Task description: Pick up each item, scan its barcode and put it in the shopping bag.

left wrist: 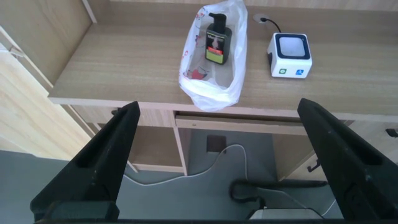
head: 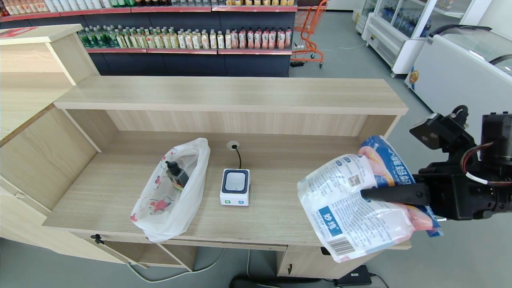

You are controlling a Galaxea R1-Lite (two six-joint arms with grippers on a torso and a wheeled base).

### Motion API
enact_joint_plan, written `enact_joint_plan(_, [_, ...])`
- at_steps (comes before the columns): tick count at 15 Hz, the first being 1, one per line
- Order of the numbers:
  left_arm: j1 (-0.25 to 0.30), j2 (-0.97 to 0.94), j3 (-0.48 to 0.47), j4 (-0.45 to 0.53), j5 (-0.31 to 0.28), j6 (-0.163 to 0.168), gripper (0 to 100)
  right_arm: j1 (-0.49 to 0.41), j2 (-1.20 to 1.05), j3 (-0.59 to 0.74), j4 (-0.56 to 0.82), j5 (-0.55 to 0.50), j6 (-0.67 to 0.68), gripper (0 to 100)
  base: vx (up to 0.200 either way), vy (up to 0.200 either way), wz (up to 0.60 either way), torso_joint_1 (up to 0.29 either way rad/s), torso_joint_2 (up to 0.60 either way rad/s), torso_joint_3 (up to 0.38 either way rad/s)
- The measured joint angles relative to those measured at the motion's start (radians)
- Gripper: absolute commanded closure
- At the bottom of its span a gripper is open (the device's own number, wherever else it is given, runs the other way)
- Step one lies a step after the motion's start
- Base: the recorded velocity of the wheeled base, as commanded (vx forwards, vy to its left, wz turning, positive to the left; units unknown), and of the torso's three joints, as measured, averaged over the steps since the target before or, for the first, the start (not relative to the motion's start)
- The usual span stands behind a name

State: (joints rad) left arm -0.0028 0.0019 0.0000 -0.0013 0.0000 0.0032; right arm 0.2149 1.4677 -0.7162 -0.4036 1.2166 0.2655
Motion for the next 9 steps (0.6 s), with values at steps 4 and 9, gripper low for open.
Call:
enact_joint_plan(4, [0.0, 0.0, 0.0, 0.0, 0.0, 0.0, 0, 0.017, 0.024, 0.013, 0.0, -0.007, -0.061, 100, 0.0, 0.0, 0.0, 0.0, 0.0, 0.0])
enact_joint_plan(9, [0.0, 0.0, 0.0, 0.0, 0.0, 0.0, 0, 0.031, 0.035, 0.014, -0.001, -0.007, -0.064, 100, 0.0, 0.0, 0.0, 0.0, 0.0, 0.0])
